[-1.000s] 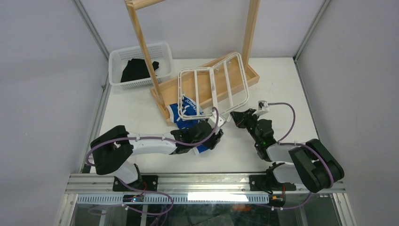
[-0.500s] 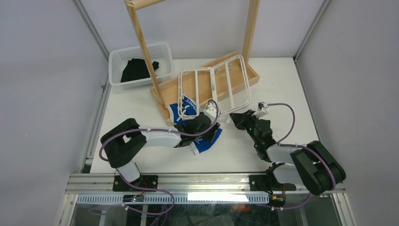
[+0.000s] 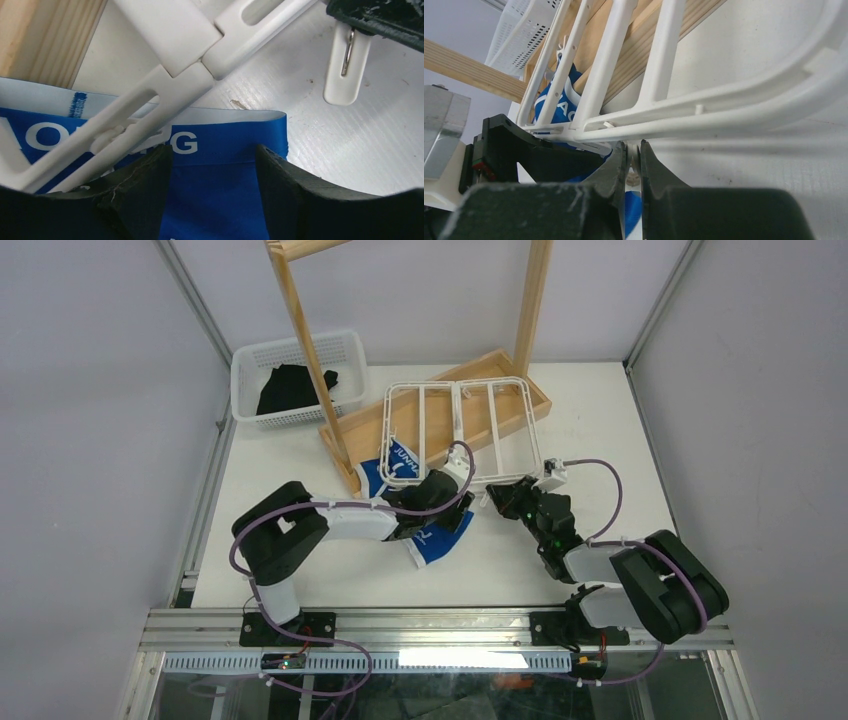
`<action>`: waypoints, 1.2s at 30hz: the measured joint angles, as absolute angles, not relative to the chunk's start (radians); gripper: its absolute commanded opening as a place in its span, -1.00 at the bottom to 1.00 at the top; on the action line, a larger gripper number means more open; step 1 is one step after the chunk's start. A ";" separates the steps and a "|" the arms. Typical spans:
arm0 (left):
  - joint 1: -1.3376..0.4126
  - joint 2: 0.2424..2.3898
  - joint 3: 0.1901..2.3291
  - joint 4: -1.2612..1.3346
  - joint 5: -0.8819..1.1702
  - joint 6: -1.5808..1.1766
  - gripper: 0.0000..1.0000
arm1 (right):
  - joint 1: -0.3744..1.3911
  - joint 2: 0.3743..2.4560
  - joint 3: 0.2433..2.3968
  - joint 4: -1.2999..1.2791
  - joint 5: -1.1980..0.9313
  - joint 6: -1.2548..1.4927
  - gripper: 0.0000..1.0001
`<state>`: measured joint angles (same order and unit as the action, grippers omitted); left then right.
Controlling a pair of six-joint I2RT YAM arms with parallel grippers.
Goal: Clip the underwear to the hanger
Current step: Clamp the underwear onto the hanger.
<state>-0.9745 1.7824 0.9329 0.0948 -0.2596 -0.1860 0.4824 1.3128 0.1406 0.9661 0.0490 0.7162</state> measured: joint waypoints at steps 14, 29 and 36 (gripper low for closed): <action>-0.974 1.857 0.978 0.103 -0.290 -0.200 -0.03 | 0.483 1.315 0.141 0.946 0.049 0.715 -1.00; -0.958 1.852 0.894 0.282 -0.234 -0.183 -1.00 | 0.484 1.310 0.140 0.937 0.049 0.742 -1.00; -0.953 1.758 0.774 0.336 -0.105 -0.159 -1.00 | 0.484 1.309 0.130 0.955 0.047 0.767 -1.00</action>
<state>-0.9535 1.7584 0.7742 0.3359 -0.1055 -0.1589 0.4835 1.3087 0.1295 0.9546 0.0475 0.7666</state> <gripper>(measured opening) 0.027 0.089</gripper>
